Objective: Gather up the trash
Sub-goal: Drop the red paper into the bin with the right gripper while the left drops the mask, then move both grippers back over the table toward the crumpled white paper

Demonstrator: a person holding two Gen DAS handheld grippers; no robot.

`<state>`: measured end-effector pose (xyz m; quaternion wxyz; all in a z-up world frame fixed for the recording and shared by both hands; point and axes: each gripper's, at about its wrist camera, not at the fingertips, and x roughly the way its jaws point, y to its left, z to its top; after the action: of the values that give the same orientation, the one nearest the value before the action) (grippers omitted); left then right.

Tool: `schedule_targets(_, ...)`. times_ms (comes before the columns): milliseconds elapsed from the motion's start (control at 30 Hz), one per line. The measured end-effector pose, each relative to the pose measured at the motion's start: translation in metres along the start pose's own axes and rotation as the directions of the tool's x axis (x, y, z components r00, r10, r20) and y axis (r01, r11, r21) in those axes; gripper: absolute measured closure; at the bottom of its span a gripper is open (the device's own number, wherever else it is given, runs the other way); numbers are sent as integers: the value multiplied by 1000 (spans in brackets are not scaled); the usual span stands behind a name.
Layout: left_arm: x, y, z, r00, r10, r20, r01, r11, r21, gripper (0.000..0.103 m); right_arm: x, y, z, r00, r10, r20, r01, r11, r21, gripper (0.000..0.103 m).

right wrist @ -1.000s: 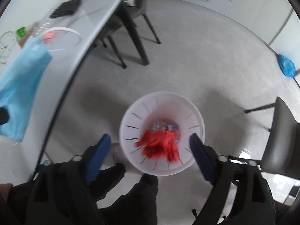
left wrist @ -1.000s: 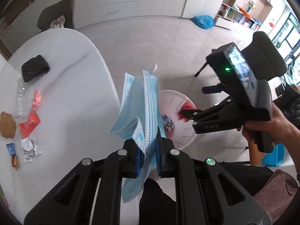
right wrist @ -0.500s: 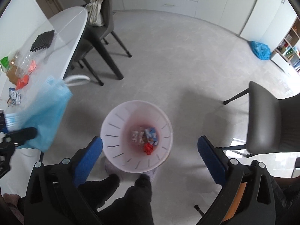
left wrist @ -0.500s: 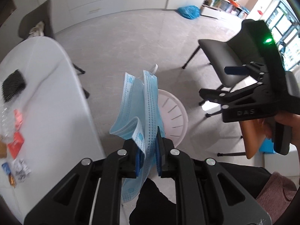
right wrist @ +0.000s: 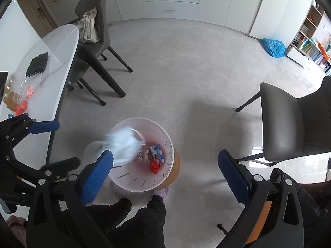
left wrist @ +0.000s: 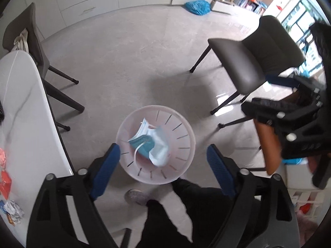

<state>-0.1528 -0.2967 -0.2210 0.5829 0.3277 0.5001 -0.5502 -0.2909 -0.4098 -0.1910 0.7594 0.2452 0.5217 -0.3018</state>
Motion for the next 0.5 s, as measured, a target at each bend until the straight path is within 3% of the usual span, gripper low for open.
schedule_targets(100, -14, 0, -2, 999, -12, 35, 13, 1000, -25, 16, 0, -1, 0, 1000, -1, 0, 1, 1000, 12, 3)
schedule_targets(300, -71, 12, -6, 990, 52, 130, -37, 993, -116, 8, -10, 7, 2, 1000, 5, 23, -5, 1000, 5, 3)
schedule_targets(500, -120, 51, -34, 974, 111, 198, -55, 962, -267, 8, -26, 28, 12, 998, 29, 54, -27, 999, -40, 3)
